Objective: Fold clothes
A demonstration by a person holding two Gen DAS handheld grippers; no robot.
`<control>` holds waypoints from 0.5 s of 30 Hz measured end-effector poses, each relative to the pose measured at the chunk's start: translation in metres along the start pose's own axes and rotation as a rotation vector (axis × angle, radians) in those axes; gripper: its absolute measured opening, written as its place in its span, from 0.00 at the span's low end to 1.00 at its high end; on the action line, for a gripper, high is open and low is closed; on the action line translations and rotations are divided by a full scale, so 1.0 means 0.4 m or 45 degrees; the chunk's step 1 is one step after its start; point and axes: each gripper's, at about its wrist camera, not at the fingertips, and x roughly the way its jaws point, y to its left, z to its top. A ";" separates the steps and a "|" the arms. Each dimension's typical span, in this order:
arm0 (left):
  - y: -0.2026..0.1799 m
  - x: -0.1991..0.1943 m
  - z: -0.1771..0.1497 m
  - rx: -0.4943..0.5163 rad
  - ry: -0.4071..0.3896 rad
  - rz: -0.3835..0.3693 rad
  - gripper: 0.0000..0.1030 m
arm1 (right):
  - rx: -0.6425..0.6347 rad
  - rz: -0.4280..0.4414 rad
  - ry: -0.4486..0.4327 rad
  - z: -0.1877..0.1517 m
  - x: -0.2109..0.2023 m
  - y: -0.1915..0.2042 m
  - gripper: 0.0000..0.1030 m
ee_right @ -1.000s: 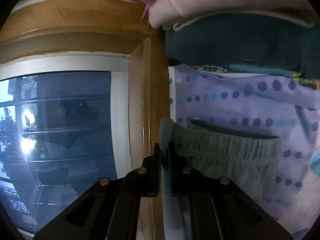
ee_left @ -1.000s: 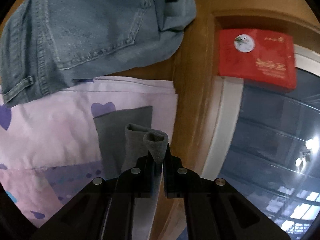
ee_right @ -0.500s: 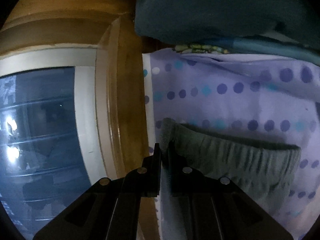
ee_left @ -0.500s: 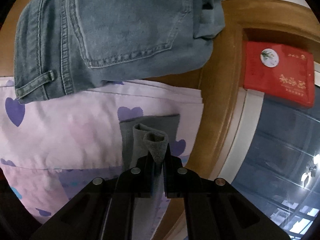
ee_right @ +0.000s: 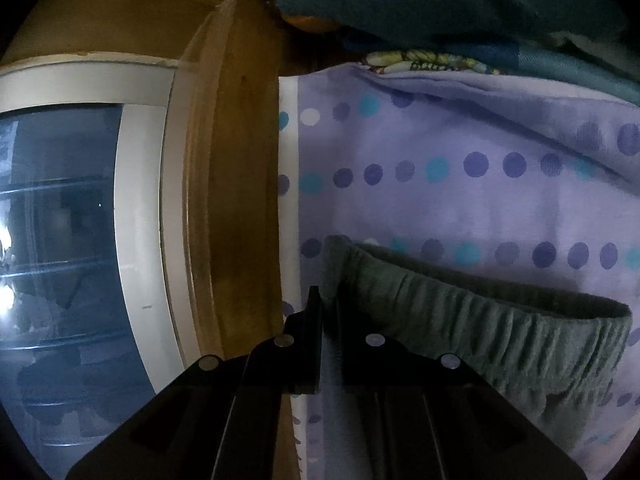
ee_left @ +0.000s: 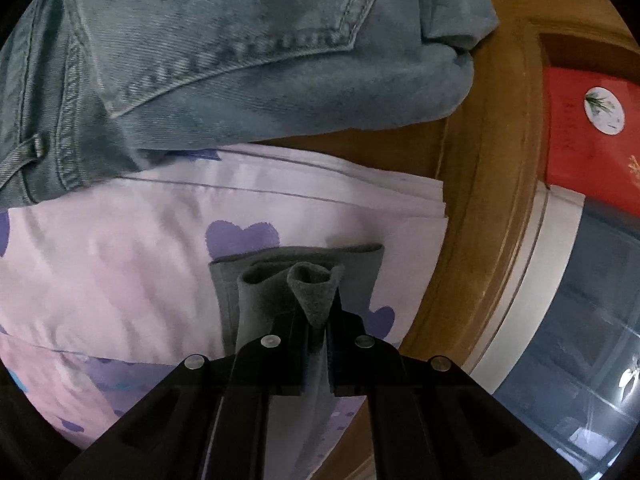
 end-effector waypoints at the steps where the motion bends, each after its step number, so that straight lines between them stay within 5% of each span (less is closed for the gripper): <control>1: 0.005 0.000 0.002 -0.020 -0.008 0.000 0.06 | 0.001 0.007 -0.002 -0.001 -0.002 -0.002 0.09; 3: 0.015 -0.009 0.004 -0.058 -0.044 -0.038 0.18 | -0.007 0.030 -0.005 -0.002 -0.007 -0.002 0.14; 5: 0.022 -0.037 0.002 -0.073 -0.129 -0.148 0.56 | -0.018 0.164 -0.030 0.000 -0.023 -0.001 0.45; 6: 0.025 -0.055 0.000 -0.081 -0.171 -0.204 0.65 | -0.012 0.251 -0.045 0.000 -0.033 -0.002 0.77; 7: 0.029 -0.077 -0.005 -0.083 -0.211 -0.265 0.74 | 0.004 0.336 -0.070 -0.002 -0.049 -0.007 0.92; 11: 0.011 -0.140 -0.047 0.164 -0.206 -0.465 0.74 | 0.020 0.560 -0.173 -0.030 -0.128 -0.036 1.00; 15: 0.010 -0.132 -0.160 0.543 -0.068 -0.498 0.74 | -0.219 0.480 -0.163 -0.139 -0.179 -0.062 1.00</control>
